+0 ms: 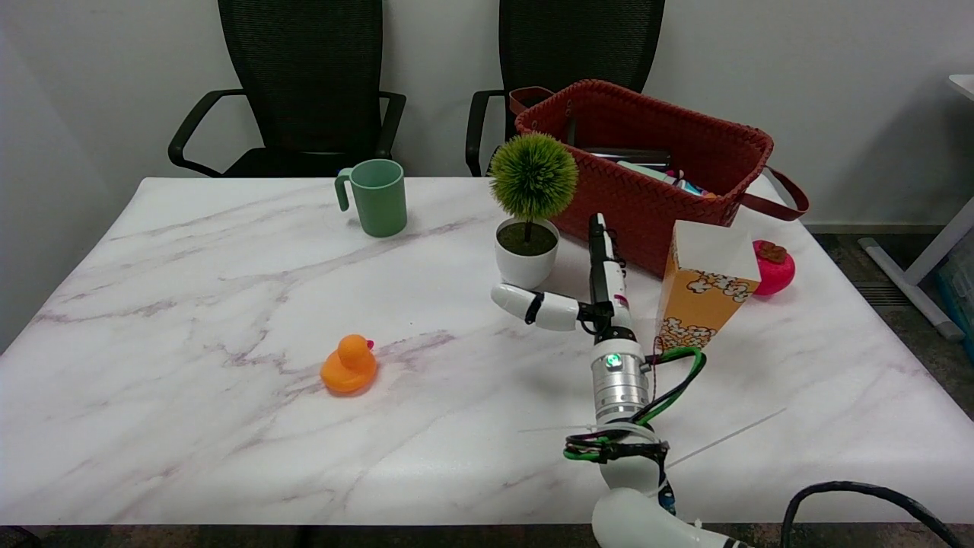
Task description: Pick up the potted plant.
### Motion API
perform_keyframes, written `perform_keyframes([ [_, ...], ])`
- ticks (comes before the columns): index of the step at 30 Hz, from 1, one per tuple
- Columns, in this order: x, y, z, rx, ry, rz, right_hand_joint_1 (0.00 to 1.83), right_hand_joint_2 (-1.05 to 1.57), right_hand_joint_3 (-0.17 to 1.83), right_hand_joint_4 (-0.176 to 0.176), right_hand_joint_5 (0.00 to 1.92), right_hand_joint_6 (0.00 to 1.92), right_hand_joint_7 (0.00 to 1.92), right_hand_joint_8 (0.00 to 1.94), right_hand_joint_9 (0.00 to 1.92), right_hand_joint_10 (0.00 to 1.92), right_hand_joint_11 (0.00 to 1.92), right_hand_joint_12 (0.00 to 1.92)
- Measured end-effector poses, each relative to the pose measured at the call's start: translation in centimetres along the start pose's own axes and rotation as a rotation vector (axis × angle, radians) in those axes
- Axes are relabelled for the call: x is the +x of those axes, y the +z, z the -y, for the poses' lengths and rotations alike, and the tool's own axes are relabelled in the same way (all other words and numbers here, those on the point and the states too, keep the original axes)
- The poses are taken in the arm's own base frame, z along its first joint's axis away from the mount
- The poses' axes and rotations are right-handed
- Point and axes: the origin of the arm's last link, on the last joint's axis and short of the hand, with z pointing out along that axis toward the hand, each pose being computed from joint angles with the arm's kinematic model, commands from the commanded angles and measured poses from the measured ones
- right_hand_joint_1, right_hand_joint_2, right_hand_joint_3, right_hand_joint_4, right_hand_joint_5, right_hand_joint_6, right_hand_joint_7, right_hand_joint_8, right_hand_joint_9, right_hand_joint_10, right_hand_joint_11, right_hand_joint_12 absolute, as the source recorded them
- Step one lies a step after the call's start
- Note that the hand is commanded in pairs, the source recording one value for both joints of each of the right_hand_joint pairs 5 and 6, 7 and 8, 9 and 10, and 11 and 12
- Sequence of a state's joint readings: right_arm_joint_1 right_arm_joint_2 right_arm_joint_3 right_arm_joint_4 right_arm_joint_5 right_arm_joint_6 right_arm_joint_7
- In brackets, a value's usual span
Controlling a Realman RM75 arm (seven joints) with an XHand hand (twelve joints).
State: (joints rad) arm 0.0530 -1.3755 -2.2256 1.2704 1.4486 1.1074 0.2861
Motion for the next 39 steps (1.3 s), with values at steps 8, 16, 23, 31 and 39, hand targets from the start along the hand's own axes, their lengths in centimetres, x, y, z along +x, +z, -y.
perform_keyframes([
  [8, -0.1, 1.1, -0.4, -0.020, -0.003, 0.005, 1.11, 0.10, 0.33, 0.000, 0.00, 0.00, 0.00, 0.00, 0.00, 0.00, 0.00, 0.00],
  [16, -0.5, 2.4, -0.6, -0.039, -0.003, 0.022, 1.11, 0.10, 0.32, 0.000, 0.00, 0.00, 0.00, 0.00, 0.00, 0.00, 0.00, 0.00],
  [23, -0.7, 3.4, -0.8, -0.050, -0.007, 0.029, 1.11, 0.09, 0.34, 0.000, 0.00, 0.00, 0.00, 0.00, 0.00, 0.00, 0.00, 0.00],
  [31, -0.8, 4.4, -1.1, -0.062, -0.010, 0.030, 1.10, 0.08, 0.34, 0.000, 0.00, 0.00, 0.00, 0.00, 0.00, 0.00, 0.00, 0.00],
  [39, -0.9, 5.3, -1.3, -0.077, -0.007, 0.030, 1.10, 0.07, 0.35, 0.000, 0.00, 0.00, 0.00, 0.00, 0.00, 0.00, 0.00, 0.00],
])
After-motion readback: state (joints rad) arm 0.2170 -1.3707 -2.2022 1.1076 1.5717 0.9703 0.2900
